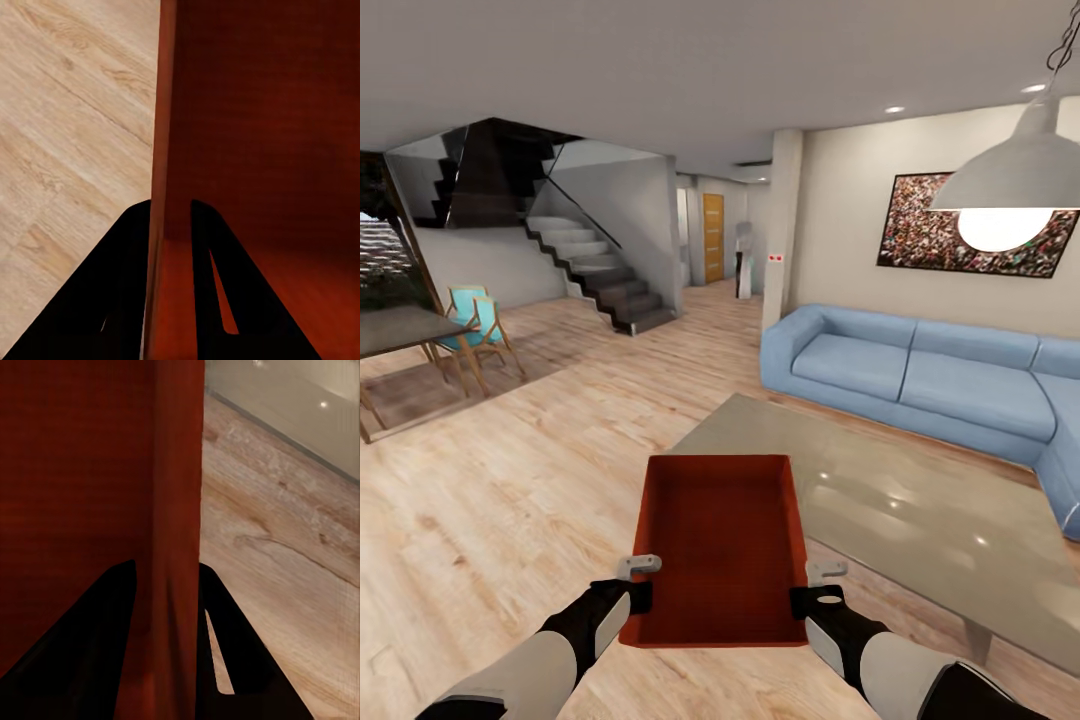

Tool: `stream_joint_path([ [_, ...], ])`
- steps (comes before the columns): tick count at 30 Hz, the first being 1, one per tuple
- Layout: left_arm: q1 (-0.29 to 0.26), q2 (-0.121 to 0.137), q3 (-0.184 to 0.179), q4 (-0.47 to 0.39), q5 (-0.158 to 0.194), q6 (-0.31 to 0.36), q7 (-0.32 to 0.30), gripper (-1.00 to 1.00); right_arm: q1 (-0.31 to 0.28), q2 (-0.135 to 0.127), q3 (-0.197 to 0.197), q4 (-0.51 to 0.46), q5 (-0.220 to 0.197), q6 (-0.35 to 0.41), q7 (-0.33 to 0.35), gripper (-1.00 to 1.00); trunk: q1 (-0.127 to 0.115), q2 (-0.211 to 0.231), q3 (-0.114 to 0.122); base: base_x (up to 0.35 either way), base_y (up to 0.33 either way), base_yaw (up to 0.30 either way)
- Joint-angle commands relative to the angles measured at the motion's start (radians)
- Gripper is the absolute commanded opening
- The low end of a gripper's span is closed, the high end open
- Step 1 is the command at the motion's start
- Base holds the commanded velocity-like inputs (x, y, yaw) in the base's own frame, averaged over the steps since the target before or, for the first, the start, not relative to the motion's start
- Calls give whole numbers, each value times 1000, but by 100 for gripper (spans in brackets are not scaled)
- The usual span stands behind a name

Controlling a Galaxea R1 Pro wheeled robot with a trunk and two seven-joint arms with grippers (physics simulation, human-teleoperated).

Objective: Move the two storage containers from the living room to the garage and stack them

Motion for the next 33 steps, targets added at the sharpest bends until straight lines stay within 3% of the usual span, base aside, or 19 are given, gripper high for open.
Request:
stream_joint_path([
  [1, 0, 1, 10, 1, -11, 8, 16, -100, -1, -4, -10, -2, 12, -18, -9, -100, 1, -2, -2, 0, 0, 283],
  [33, 0, 1, 10, 1, -11, 8, 16, -100, -1, -3, -10, -2, 12, -18, -9, -100, 1, -2, -2, 0, 0, 283],
])
